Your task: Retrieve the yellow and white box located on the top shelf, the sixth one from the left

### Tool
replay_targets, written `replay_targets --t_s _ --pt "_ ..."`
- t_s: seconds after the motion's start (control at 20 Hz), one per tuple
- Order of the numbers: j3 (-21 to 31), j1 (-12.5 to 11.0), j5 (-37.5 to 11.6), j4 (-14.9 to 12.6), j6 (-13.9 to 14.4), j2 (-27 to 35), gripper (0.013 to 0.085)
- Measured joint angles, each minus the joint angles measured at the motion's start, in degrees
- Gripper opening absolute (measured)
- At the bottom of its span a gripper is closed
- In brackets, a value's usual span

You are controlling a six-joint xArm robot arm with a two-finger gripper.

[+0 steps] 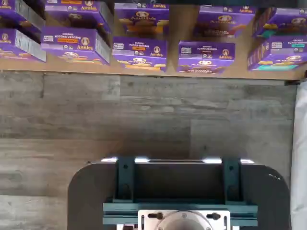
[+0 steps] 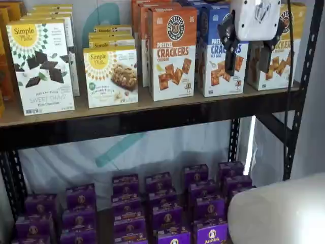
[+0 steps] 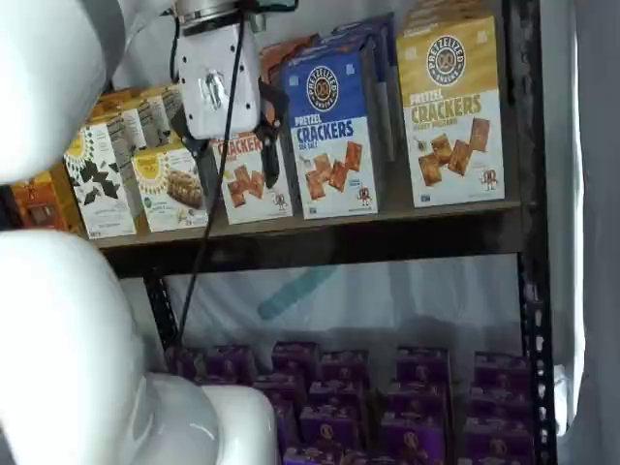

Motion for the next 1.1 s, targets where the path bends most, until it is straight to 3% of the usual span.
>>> replay_targets --t_s 0.25,0.45,0.65,0.85,1.1 --pt "0.03 -2.00 -0.08 2.11 -1.10 -0.15 0.0850" --pt "-0.02 -1.49 -0.68 0.75 -1.22 -0.30 0.0850" --pt "0.15 -2.71 -2.35 -0.82 -3.01 -0.35 0.0850" --pt "0.43 -5.41 -4.62 -2.49 -6.26 0.11 0.0850" --pt "0.81 -11.79 -9.23 -2.69 -12.45 1.07 0.0850"
